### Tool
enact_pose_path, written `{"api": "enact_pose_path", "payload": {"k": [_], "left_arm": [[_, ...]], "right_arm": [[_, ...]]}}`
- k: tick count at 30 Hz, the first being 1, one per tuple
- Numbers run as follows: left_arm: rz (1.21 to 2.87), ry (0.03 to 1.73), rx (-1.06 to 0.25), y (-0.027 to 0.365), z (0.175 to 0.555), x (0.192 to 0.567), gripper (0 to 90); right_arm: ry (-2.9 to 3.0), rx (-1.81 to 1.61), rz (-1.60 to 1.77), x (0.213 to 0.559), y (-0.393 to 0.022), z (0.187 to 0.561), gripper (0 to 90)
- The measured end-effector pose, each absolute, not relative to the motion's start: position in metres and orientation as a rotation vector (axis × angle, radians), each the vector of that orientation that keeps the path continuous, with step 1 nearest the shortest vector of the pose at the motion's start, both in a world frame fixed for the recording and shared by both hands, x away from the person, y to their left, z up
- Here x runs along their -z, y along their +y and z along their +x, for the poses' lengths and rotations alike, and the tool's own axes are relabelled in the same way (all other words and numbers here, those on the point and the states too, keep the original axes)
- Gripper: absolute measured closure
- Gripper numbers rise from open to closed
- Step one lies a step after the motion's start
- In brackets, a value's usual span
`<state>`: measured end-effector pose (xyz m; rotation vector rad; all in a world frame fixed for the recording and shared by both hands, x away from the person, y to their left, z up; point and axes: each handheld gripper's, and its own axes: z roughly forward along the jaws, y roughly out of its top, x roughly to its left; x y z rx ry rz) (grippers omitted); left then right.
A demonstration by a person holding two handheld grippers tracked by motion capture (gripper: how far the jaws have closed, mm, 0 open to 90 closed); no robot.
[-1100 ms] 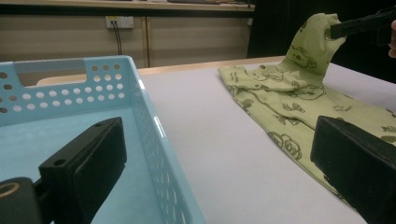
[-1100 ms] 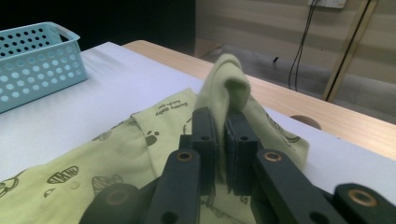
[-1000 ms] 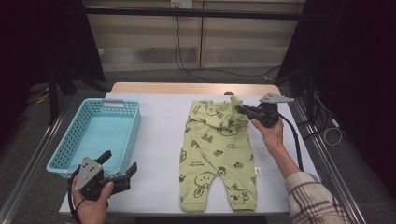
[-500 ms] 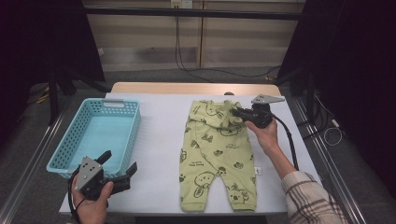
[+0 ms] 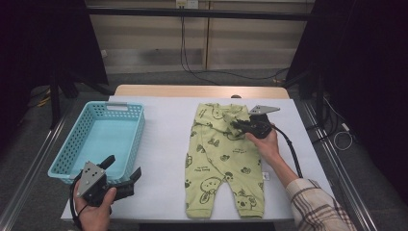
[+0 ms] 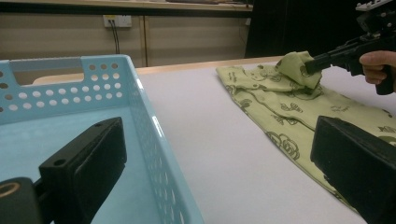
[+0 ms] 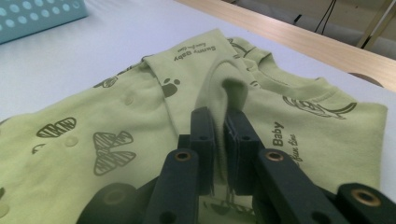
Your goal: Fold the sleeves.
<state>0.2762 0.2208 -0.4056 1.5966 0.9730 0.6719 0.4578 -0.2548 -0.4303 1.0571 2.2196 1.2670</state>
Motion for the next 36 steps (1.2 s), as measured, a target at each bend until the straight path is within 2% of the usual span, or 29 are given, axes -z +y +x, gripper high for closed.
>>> {"api": "enact_pose_path", "payload": {"k": [11, 19, 26, 28, 36], "left_arm": [[1.598, 0.966, -0.668, 0.22, 0.276, 0.405, 3.5], [1.599, 0.964, -0.671, 0.22, 0.276, 0.405, 3.5], [1.604, 0.962, -0.672, 0.22, 0.276, 0.405, 3.5], [1.601, 0.963, -0.671, 0.22, 0.275, 0.405, 3.6], [1.605, 0.956, -0.664, 0.219, 0.275, 0.405, 3.5]], "right_arm": [[2.255, -1.282, 1.06, 0.442, -0.24, 0.456, 80.3], [2.218, -1.342, 1.069, 0.44, -0.234, 0.454, 86.7], [2.174, -1.379, 1.078, 0.436, -0.233, 0.455, 86.2], [2.201, -1.376, 1.065, 0.437, -0.232, 0.455, 83.6], [2.21, -1.402, 1.076, 0.437, -0.233, 0.454, 59.6]]}}
